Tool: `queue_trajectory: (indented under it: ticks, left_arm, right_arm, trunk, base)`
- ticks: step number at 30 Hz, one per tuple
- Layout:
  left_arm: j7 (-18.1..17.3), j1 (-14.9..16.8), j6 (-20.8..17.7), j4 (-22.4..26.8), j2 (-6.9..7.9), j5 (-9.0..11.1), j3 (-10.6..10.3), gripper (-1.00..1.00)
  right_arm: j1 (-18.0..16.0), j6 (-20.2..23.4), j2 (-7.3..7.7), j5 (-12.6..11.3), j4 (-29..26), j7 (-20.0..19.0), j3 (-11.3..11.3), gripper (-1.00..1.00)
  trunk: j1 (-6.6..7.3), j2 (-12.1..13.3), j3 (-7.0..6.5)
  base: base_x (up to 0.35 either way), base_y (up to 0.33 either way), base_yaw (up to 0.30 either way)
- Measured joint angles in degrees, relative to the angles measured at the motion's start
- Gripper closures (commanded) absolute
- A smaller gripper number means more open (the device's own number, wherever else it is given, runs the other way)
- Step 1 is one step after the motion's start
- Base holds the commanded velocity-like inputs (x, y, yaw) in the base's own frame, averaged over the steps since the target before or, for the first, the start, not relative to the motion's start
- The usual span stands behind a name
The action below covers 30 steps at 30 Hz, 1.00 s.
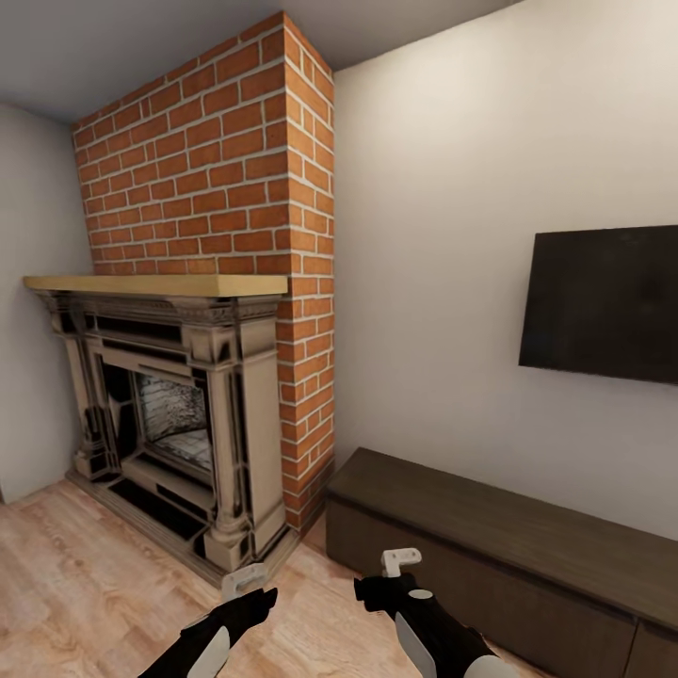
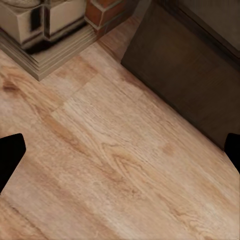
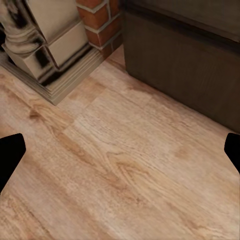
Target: Place each of the two pumpkins and all three candles from the living room inside a cabinet in the living room (use any cabinet), then make sure every cabinet is closed, and position the cauldron so it is next to a table in the living room.
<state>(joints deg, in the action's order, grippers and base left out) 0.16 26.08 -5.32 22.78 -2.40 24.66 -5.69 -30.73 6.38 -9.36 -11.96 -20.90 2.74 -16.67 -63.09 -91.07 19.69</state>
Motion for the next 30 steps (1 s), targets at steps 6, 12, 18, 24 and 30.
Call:
queue_trajectory:
  ticks: [6, 12, 18, 24, 30]
  left_arm:
    - [0.0, 0.0, 0.0, 0.0, 0.00, 0.0, 0.0, -1.00]
    - [0.0, 0.0, 0.0, 0.0, 0.00, -0.1, -0.1, -1.00]
    - [-0.1, 0.0, 0.0, 0.0, 0.00, -0.1, -0.1, -1.00]
    - [-0.1, 0.0, 0.0, 0.0, 0.00, 0.0, 0.0, -1.00]
    - [-0.1, 0.0, 0.0, 0.0, 0.07, -0.1, 0.0, -1.00]
  right_arm:
    - [0.0, 0.0, 0.00, 0.0, 0.0, -1.2, -0.1, -1.00]
    - [0.0, -0.1, 0.03, 0.1, 0.0, -1.3, -0.1, -1.00]
    - [0.0, -0.1, 0.13, 0.1, 0.0, -1.3, -0.1, -1.00]
    - [0.0, 0.2, 0.01, 0.0, 0.0, -1.4, -0.1, -1.00]
    - [0.0, 0.6, 0.06, -0.1, 0.0, -1.4, -0.1, -1.00]
  trunk:
    - [-0.02, 0.0, 0.00]
    - [-0.04, 0.0, 0.10]
    - [-0.04, 0.0, 0.60]
    - [-0.04, 0.0, 1.16]
    - [-0.04, 0.0, 1.56]
  base:
    - [0.185, 0.005, 0.000]
    - [0.016, 0.000, 0.000]
    - [-0.004, 0.000, 0.000]
    - [-0.082, 0.062, 0.000]
    - [-0.053, 0.050, 0.000]
